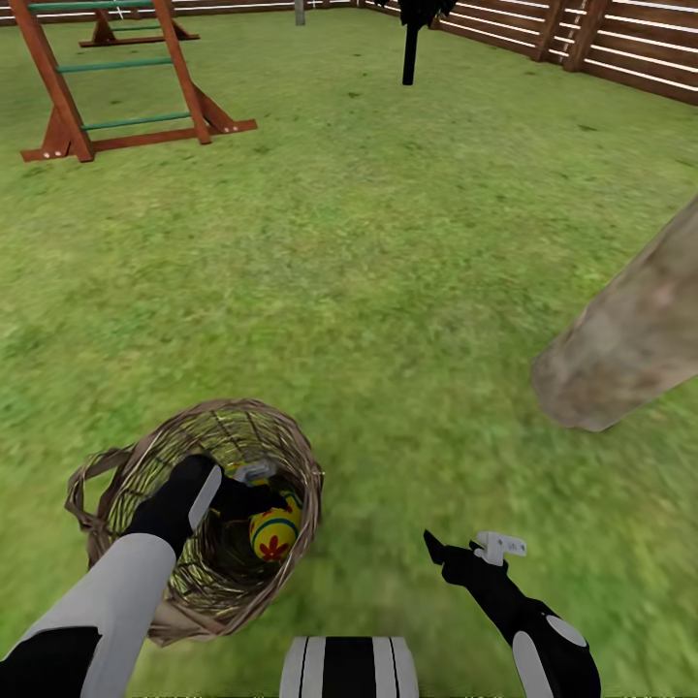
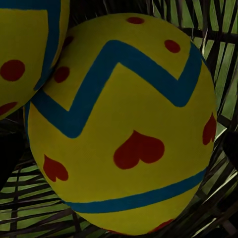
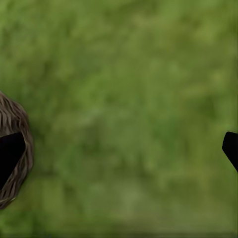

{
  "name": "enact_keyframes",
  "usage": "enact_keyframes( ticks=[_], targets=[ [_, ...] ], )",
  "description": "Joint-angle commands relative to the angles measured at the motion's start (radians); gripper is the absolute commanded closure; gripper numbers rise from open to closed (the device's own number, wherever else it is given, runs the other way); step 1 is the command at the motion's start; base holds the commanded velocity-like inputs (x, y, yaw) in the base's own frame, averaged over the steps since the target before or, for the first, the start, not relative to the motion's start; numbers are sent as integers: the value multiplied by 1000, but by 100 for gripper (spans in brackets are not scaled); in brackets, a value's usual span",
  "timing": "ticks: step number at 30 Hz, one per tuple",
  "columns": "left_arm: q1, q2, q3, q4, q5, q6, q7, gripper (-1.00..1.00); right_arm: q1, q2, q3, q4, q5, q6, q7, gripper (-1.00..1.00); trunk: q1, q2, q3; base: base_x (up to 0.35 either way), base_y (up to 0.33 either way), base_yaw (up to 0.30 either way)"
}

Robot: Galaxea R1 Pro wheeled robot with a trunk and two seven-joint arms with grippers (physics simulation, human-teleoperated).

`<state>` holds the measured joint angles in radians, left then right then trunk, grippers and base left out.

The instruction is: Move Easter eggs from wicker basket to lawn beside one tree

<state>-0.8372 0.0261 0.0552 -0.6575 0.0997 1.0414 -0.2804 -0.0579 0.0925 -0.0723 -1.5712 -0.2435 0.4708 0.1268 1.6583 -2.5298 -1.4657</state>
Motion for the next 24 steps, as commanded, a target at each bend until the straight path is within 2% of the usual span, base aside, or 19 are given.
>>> enact_keyframes(
  ticks=[1,4,17,20,24],
  targets=[
    [0,0,2,-1,9,6,4,-100,0,1,-3,-1,-3,6,5,-100,0,-1,-5,0,0,0],
    [0,0,2,0,9,6,4,-100,0,1,-3,-1,-3,6,5,-100,2,-1,-16,0,0,0],
    [0,0,2,1,7,6,7,-100,0,1,-4,-1,-3,6,5,-100,2,-1,-16,0,0,0],
    [0,0,2,1,6,6,7,-100,0,1,-4,-1,-3,6,5,-100,3,-2,-28,0,0,0],
    [0,0,1,1,6,6,6,-100,0,1,-4,-1,-3,6,5,-100,3,-2,-28,0,0,0]
  ],
)
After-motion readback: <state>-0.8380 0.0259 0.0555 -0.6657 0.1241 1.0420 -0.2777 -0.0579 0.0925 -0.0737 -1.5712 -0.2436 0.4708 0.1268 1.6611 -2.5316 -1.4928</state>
